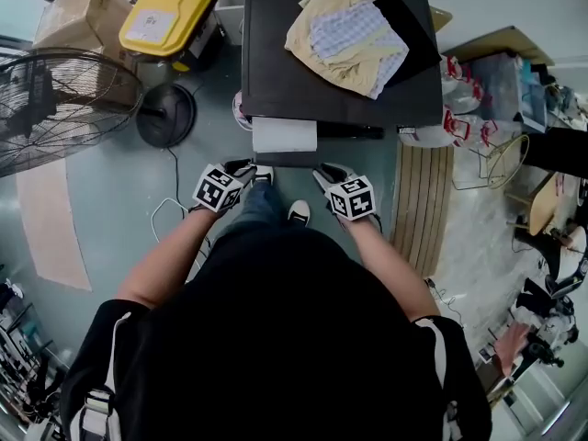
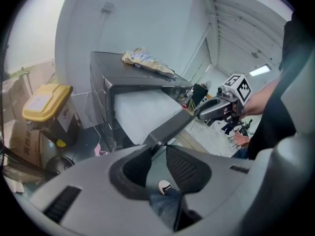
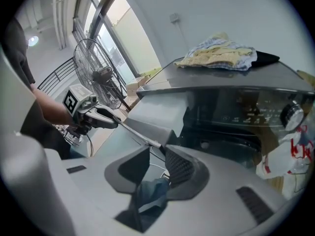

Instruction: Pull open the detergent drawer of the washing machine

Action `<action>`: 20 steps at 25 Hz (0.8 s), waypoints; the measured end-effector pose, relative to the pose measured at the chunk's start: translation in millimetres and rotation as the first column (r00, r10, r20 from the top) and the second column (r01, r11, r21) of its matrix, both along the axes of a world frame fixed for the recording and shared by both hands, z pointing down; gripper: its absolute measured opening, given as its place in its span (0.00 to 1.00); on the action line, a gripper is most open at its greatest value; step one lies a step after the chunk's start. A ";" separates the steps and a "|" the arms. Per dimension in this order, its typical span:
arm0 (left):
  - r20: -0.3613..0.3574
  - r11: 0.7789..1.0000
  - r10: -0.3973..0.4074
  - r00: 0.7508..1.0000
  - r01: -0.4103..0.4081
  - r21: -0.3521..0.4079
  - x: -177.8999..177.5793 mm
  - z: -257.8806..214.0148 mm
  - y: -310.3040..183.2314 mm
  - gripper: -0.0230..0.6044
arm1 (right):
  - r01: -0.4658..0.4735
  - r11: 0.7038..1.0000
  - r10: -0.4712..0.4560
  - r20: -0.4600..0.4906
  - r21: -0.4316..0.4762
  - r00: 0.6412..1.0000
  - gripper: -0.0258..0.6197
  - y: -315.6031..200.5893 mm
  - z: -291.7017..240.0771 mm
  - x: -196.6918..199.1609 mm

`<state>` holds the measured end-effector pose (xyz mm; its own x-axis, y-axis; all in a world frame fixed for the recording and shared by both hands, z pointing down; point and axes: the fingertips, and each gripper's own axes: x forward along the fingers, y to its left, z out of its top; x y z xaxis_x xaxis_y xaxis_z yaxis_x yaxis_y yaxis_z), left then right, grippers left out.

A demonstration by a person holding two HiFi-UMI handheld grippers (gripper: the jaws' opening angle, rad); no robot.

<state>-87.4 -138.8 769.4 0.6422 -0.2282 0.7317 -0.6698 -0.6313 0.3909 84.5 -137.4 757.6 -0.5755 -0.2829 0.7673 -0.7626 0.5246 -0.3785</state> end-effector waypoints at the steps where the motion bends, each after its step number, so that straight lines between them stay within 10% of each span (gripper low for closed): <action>1: -0.001 1.000 -0.001 1.000 0.001 -0.001 0.7 -1.2 2.3 0.20 | 0.002 1.000 -0.002 0.000 -0.001 1.000 0.19 2.5 -0.4 0.3; 20: 0.027 1.000 -0.007 1.000 0.007 -0.016 1.8 0.8 42.7 0.20 | 0.031 0.999 -0.031 0.014 -0.014 0.999 0.19 42.7 1.6 3.2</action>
